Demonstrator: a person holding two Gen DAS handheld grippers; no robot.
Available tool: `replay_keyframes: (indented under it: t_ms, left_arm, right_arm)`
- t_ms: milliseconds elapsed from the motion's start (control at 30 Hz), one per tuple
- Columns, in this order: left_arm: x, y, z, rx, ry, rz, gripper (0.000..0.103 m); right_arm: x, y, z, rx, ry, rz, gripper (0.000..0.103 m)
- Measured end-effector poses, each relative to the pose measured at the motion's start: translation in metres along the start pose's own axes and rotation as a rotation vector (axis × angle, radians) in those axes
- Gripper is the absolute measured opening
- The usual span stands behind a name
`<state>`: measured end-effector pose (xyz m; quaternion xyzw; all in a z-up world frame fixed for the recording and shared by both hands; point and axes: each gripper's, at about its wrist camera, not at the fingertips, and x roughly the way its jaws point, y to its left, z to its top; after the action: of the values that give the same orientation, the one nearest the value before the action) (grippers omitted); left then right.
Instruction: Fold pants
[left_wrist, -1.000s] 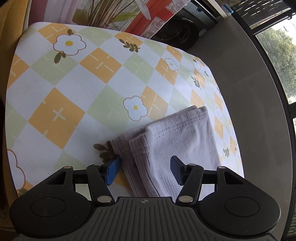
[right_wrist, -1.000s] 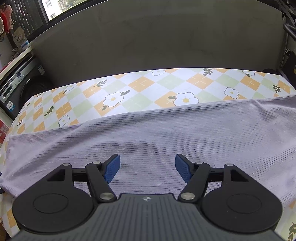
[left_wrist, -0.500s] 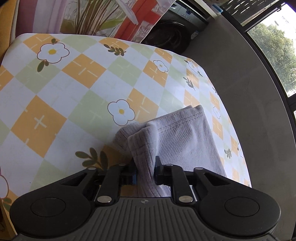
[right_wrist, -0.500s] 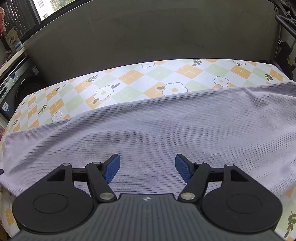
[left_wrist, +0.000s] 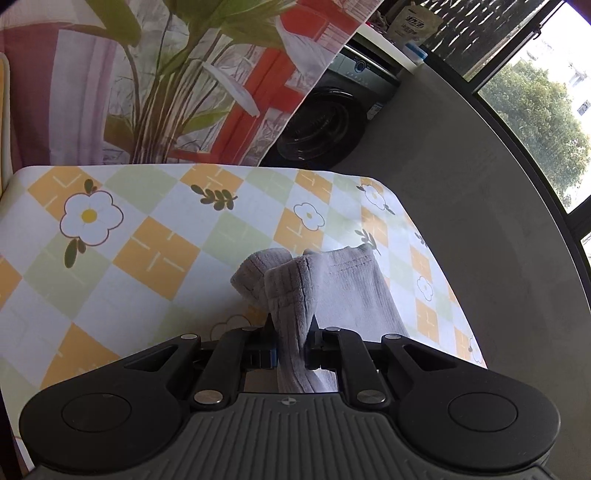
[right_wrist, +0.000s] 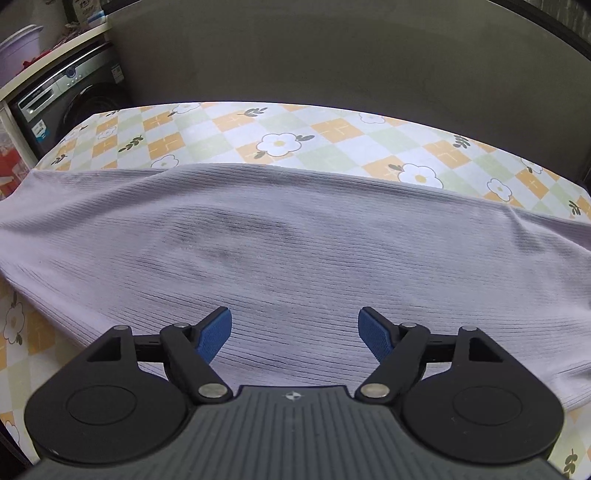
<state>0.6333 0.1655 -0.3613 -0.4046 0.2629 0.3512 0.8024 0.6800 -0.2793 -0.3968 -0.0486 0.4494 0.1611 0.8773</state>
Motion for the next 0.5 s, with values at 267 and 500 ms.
replay_keyframes:
  t_ms: [267,500]
  left_arm:
    - [0.0,-0.009,0.012,0.101,-0.039,0.135,0.013]
    - [-0.023,-0.072,-0.014,0.269,-0.087,0.041,0.013]
  right_arm:
    - [0.027,-0.007,-0.011,0.003,0.141,-0.036,0.082]
    - [0.022,-0.019,-0.013,0.004,0.1,-0.008,0.087]
